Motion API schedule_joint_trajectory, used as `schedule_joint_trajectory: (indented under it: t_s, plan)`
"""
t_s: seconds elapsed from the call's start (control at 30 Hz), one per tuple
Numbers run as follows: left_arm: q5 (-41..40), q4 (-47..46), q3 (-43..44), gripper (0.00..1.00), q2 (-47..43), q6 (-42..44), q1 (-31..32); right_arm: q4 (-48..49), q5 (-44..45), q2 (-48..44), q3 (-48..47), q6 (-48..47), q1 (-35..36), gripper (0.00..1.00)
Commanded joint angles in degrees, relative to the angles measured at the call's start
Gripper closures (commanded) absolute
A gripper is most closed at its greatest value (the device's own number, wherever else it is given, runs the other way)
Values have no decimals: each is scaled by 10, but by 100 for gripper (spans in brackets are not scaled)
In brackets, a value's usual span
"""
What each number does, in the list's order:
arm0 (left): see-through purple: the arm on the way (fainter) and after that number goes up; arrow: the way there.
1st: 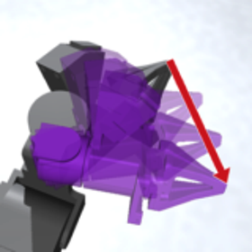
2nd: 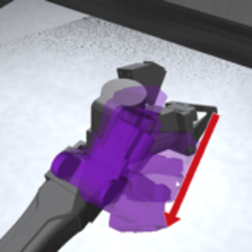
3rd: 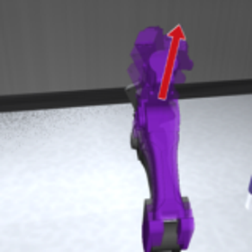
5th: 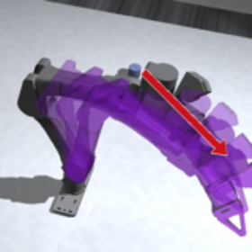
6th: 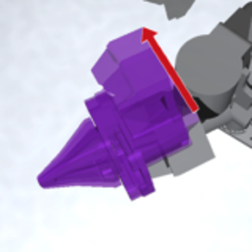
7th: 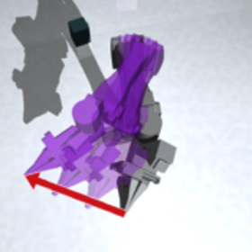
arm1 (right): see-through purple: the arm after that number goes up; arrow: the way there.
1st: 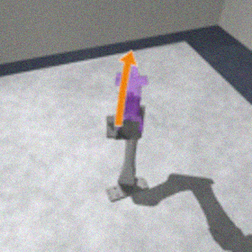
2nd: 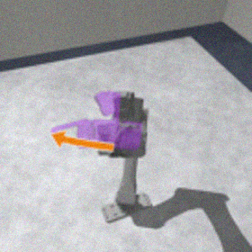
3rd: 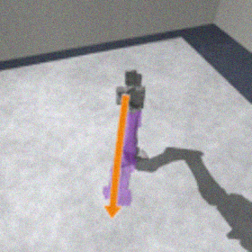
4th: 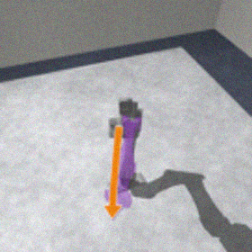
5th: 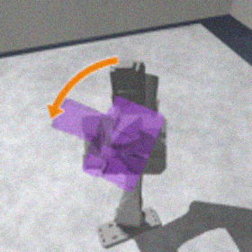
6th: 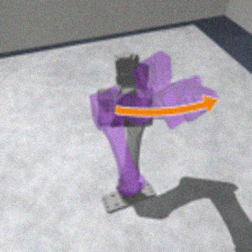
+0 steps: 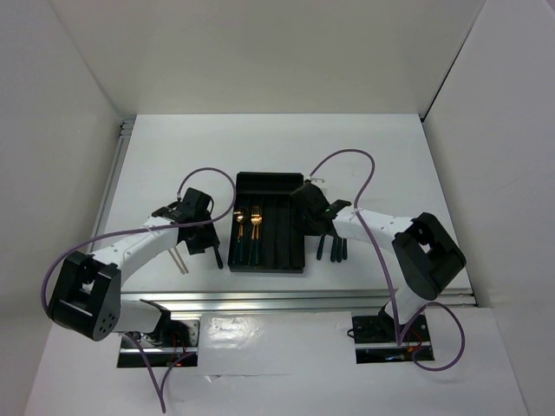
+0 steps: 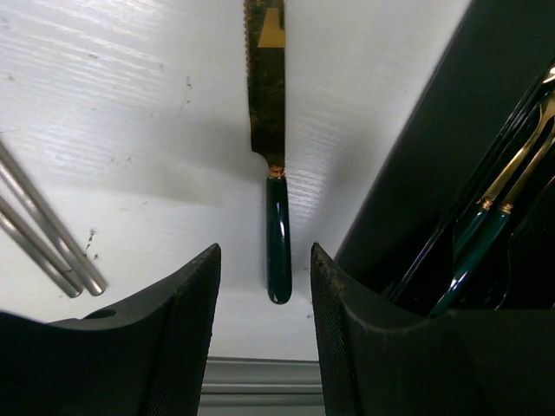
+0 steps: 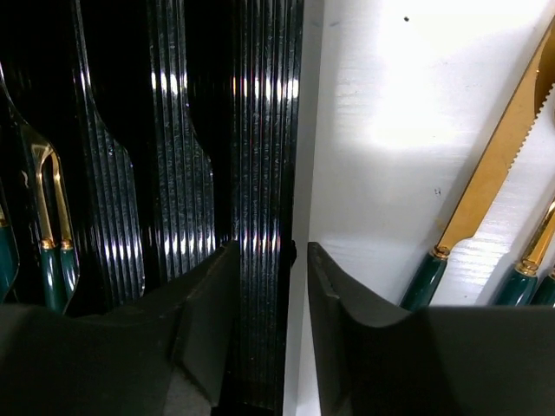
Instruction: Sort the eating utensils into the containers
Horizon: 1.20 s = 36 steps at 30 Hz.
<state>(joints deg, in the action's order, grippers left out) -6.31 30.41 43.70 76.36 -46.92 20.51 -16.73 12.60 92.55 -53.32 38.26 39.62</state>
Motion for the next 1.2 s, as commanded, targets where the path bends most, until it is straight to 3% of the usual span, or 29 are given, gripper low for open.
schedule_joint_trajectory:
  t_s: [0.0,0.2,0.6,0.73,0.83,0.97,1.1,1.17]
  plan:
    - [9,-33,-3,48,19,-19,15,8,-1,-17,-31,-8,6,54]
    - [-19,-39,-3,49,56,-42,46,-6,-7,-35,-53,-28,6,47]
    - [-77,-4,9,66,116,-72,52,-11,-1,-47,-48,-34,6,47]
    - [-66,-24,2,80,140,-67,52,-11,-1,-48,-48,-34,6,47]
    - [-54,-37,-3,98,145,-62,52,-16,-1,-48,-48,-34,6,47]
    - [-54,-37,-3,100,145,-56,52,-22,-1,-53,-48,-28,6,47]
    - [-69,8,29,100,115,-42,52,-33,-6,-53,-59,-28,6,35]
    - [-82,45,55,100,94,-26,52,-39,-6,-53,-66,-28,6,25]
